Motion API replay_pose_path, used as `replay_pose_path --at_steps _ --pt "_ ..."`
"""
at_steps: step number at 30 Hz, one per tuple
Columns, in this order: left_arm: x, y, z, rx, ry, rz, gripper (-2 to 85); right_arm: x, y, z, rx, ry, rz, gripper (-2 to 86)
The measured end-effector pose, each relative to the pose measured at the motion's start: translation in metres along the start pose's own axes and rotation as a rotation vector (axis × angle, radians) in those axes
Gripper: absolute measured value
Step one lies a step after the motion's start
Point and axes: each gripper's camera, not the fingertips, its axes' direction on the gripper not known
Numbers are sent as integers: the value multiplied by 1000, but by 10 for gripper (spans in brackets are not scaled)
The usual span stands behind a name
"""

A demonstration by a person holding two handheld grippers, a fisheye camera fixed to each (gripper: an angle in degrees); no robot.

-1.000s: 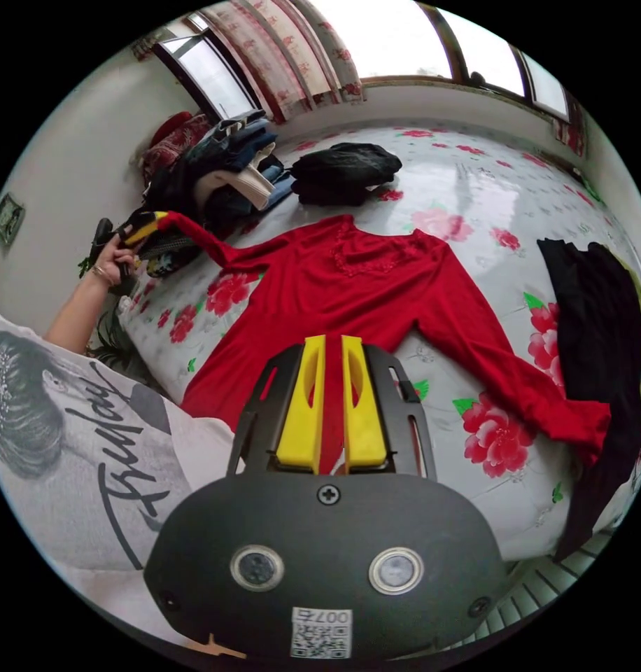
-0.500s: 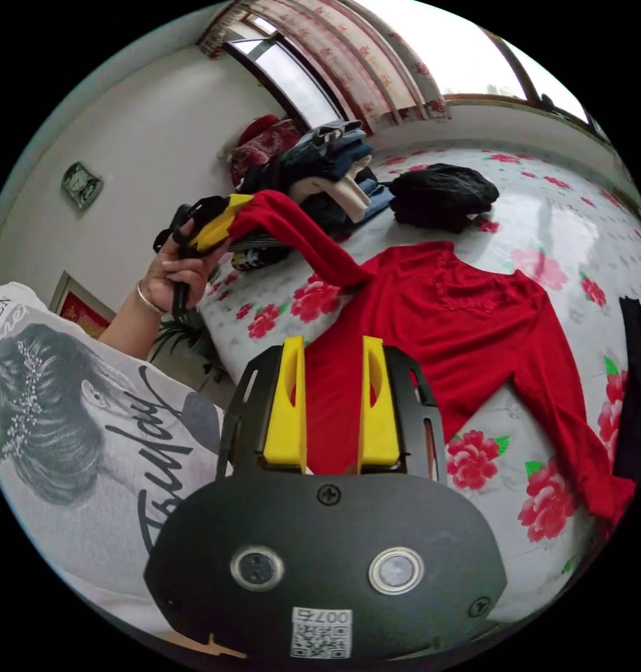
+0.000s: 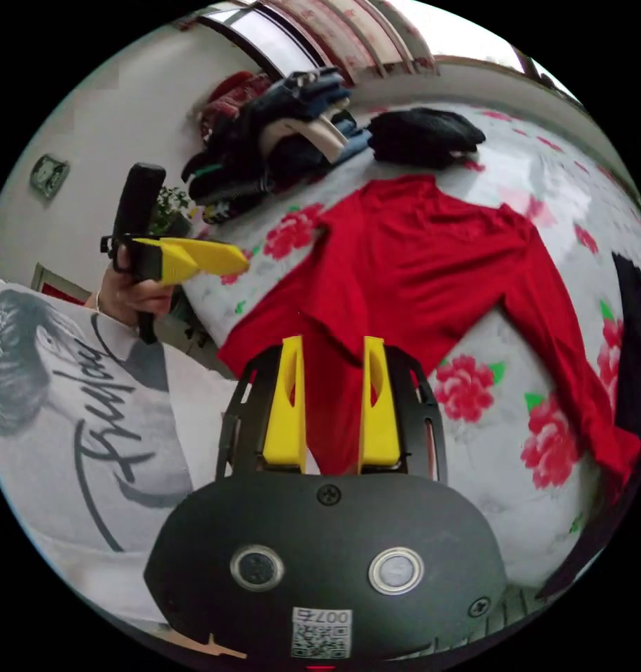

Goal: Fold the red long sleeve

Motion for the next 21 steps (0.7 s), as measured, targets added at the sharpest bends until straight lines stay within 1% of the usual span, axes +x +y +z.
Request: replay_pose_path --at_steps 2,5,7,10,13,14,15,17,18,19,21 --pt "-12 10 15 -53 -56 -32 91 14 21 14 -75 3 67 101" --pt "-30 16 11 -85 -180 -80 90 18 35 23 -90 13 112 97" --pt "-47 10 0 -84 -280 -124 89 16 32 28 -76 45 117 92" --pt "-65 -12 -13 -50 -376 -149 87 16 14 33 -21 125 134 81" --pt "-81 -43 -7 -52 -429 -132 86 26 -13 41 30 150 186 63" --pt "-85 -49 -3 -60 -426 -127 86 30 -24 52 5 156 197 54" --pt "-94 -60 7 -83 -420 -129 85 31 -29 59 -21 157 195 49" --pt "-107 -73 23 -123 -435 -138 84 26 -43 94 -170 166 141 31" --pt "-113 -78 34 -161 -466 -157 82 23 -44 100 -196 186 122 27" --pt "-116 -82 42 -185 -497 -168 77 14 -46 99 -195 240 88 20" --pt "-112 -85 48 -182 -522 -145 71 -7 -45 73 -96 303 19 13"
